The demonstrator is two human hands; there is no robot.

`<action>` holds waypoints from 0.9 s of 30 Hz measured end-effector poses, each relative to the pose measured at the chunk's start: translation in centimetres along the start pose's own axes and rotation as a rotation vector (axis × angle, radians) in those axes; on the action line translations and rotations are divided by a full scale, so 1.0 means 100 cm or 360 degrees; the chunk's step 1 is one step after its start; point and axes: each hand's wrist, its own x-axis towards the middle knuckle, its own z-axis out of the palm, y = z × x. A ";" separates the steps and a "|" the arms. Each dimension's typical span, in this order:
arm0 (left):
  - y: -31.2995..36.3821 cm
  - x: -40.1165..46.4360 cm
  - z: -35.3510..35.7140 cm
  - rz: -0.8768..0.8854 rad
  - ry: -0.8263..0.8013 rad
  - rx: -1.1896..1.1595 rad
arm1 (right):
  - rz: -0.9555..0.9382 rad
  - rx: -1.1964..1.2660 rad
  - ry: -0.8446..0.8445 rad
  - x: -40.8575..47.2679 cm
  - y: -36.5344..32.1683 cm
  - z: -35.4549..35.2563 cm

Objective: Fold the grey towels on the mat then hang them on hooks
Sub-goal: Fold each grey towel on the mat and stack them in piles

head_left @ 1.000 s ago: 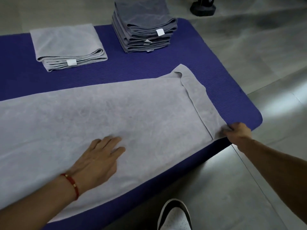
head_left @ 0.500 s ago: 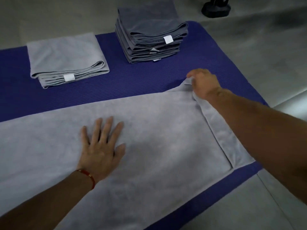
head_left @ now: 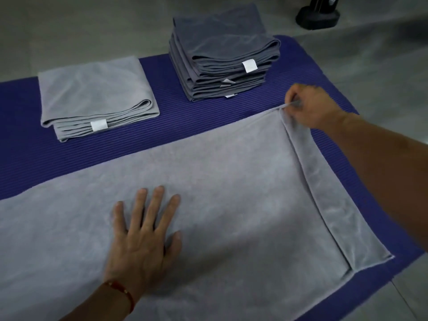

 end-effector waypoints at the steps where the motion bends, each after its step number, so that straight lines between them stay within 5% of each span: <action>1: 0.000 0.000 0.000 -0.0001 0.0004 -0.0002 | 0.0050 -0.0061 0.0013 -0.001 -0.001 0.003; 12: -0.002 -0.001 0.002 0.0018 0.0068 -0.0049 | 0.0570 -0.0284 0.0321 -0.013 -0.025 0.049; 20: -0.006 -0.002 0.008 0.0028 0.0081 -0.0075 | 0.0645 -0.0234 -0.0352 -0.196 -0.057 0.103; 27: -0.005 -0.003 0.015 -0.0001 0.0101 -0.0161 | 0.0611 -0.0138 -0.0354 -0.260 -0.139 0.124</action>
